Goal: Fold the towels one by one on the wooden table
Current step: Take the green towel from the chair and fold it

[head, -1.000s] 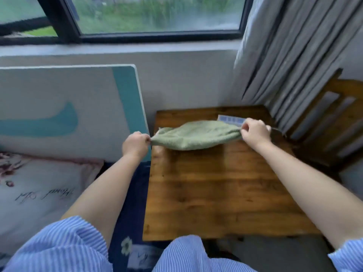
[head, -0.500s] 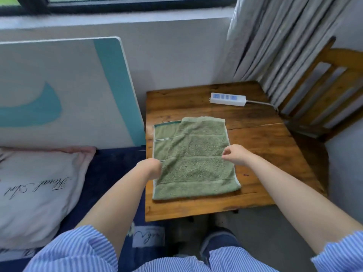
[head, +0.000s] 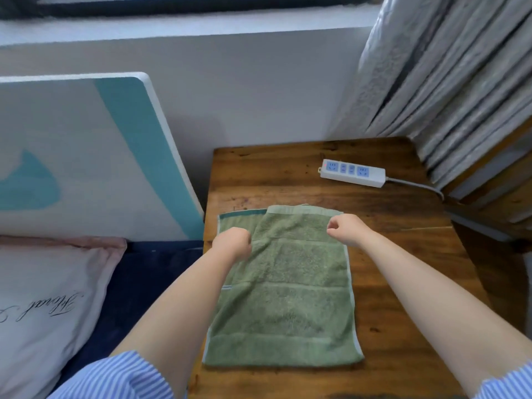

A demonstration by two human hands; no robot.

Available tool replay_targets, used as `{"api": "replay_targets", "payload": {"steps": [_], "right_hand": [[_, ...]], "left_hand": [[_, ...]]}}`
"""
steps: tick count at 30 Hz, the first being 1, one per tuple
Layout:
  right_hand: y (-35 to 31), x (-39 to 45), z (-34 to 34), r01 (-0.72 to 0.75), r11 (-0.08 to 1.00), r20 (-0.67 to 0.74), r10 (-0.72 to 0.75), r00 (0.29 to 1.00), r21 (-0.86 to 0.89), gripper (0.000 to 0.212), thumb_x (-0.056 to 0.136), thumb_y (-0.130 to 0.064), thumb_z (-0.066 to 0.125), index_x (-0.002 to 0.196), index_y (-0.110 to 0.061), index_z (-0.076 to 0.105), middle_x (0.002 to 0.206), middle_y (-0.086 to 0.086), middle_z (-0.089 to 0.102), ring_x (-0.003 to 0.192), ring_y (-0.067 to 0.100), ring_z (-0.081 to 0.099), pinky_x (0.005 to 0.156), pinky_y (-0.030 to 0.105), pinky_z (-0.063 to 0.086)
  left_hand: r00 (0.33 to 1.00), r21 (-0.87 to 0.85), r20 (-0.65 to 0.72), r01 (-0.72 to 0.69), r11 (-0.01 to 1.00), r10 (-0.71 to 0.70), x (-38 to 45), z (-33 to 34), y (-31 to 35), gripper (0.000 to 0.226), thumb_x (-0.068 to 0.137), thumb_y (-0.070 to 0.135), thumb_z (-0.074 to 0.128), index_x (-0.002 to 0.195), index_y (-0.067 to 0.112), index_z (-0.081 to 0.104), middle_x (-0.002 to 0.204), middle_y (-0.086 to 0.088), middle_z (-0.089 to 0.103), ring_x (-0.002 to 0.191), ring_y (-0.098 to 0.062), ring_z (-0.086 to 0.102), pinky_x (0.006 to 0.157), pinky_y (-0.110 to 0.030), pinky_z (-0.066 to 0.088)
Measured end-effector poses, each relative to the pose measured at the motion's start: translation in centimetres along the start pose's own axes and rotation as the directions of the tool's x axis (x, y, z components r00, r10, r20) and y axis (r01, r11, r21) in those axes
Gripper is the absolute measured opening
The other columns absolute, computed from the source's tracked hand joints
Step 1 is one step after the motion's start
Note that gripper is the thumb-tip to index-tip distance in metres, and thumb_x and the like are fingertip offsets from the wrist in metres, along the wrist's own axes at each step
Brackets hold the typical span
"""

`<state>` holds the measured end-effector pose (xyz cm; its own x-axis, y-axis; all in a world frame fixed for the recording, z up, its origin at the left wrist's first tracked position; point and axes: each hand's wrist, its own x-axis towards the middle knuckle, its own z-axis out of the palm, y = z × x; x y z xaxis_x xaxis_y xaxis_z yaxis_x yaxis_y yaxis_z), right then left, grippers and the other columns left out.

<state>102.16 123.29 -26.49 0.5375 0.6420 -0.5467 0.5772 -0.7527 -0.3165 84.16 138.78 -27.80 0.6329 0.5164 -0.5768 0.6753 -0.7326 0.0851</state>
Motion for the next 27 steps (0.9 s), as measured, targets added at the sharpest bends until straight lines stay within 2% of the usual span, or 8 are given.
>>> {"api": "replay_targets", "payload": {"steps": [4, 8, 12, 14, 18, 20, 22, 27], "right_hand": [[1.7, 5.3, -0.5, -0.009, 1.000, -0.003, 0.009, 1.000, -0.019, 0.028, 0.093, -0.015, 0.043, 0.112, -0.005, 0.060, 0.118, 0.013, 0.061, 0.110, 0.026, 0.055, 0.088, 0.032, 0.045], [4.0, 9.3, 0.1, -0.004, 0.995, 0.021, 0.006, 1.000, -0.096, 0.041, 0.093, -0.014, 0.041, 0.133, -0.011, 0.044, 0.138, 0.010, 0.045, 0.126, 0.027, 0.042, 0.103, 0.039, 0.039], [5.9, 11.5, 1.3, 0.036, 0.990, 0.054, -0.029, 0.998, -0.136, 0.056, 0.092, -0.012, 0.042, 0.144, -0.017, 0.023, 0.152, 0.002, 0.025, 0.139, 0.025, 0.023, 0.111, 0.042, 0.026], [6.5, 11.8, 1.6, 0.064, 0.986, 0.069, -0.054, 0.996, -0.151, 0.056, 0.093, -0.012, 0.040, 0.145, -0.019, 0.020, 0.151, 0.001, 0.026, 0.138, 0.024, 0.023, 0.111, 0.040, 0.024], [7.7, 12.9, 1.6, 0.144, 0.983, 0.069, -0.137, 0.988, -0.114, 0.043, 0.096, -0.022, 0.042, 0.138, -0.015, 0.037, 0.132, 0.004, 0.049, 0.126, 0.022, 0.037, 0.103, 0.034, 0.031], [8.3, 12.7, 1.1, 0.152, 0.988, 0.036, -0.152, 0.988, 0.000, 0.032, 0.094, -0.016, 0.046, 0.124, -0.009, 0.054, 0.111, 0.004, 0.054, 0.116, 0.021, 0.045, 0.092, 0.026, 0.035], [8.9, 12.1, 0.4, 0.140, 0.983, -0.013, -0.139, 0.990, 0.116, 0.024, 0.092, -0.009, 0.048, 0.111, -0.004, 0.062, 0.095, 0.000, 0.049, 0.104, 0.021, 0.051, 0.080, 0.021, 0.033], [9.2, 10.5, -0.2, 0.054, 0.978, -0.057, -0.044, 0.997, 0.201, 0.020, 0.090, -0.004, 0.050, 0.104, -0.001, 0.064, 0.094, 0.007, 0.052, 0.099, 0.027, 0.052, 0.076, 0.022, 0.030]], "left_hand": [[0.999, -0.135, 0.014, 0.052, 0.990, -0.051, 5.1, -1.0, 1.6, 0.031, 0.096, 0.015, 0.034, 0.120, 0.010, 0.054, 0.122, -0.010, 0.058, 0.109, -0.026, 0.055, 0.082, -0.033, 0.047], [0.997, -0.287, 0.047, 0.073, 0.955, -0.063, 9.4, -1.3, 3.5, 0.038, 0.097, 0.014, 0.035, 0.134, 0.010, 0.043, 0.137, -0.010, 0.050, 0.123, -0.025, 0.049, 0.100, -0.035, 0.043], [0.999, -0.314, 0.006, 0.051, 0.948, -0.052, 13.1, -0.7, 4.8, 0.046, 0.096, 0.006, 0.036, 0.141, 0.011, 0.034, 0.147, -0.010, 0.038, 0.135, -0.026, 0.036, 0.111, -0.036, 0.031], [1.000, -0.279, 0.006, 0.003, 0.960, -0.001, 14.2, -0.3, 5.3, 0.051, 0.093, 0.004, 0.038, 0.143, 0.013, 0.032, 0.149, -0.008, 0.035, 0.138, -0.026, 0.030, 0.114, -0.038, 0.027], [0.992, -0.161, 0.058, -0.106, 0.981, 0.116, 15.8, 0.0, 6.0, 0.047, 0.091, 0.015, 0.052, 0.137, 0.016, 0.041, 0.138, -0.005, 0.049, 0.129, -0.026, 0.036, 0.107, -0.038, 0.033], [0.980, -0.076, 0.076, -0.176, 0.981, 0.181, 15.8, -0.4, 5.5, 0.029, 0.090, 0.016, 0.053, 0.119, 0.014, 0.055, 0.125, -0.007, 0.058, 0.118, -0.025, 0.042, 0.103, -0.037, 0.037], [0.962, 0.050, 0.139, -0.244, 0.969, 0.235, 15.0, -1.0, 4.3, 0.006, 0.089, 0.016, 0.054, 0.093, 0.015, 0.058, 0.111, -0.008, 0.062, 0.111, -0.025, 0.046, 0.100, -0.038, 0.039], [0.930, 0.174, 0.157, -0.356, 0.918, 0.331, 12.6, -2.4, 0.7, 0.019, 0.090, 0.016, 0.052, 0.105, 0.011, 0.062, 0.118, -0.002, 0.059, 0.122, -0.024, 0.040, 0.098, -0.033, 0.037]]}}
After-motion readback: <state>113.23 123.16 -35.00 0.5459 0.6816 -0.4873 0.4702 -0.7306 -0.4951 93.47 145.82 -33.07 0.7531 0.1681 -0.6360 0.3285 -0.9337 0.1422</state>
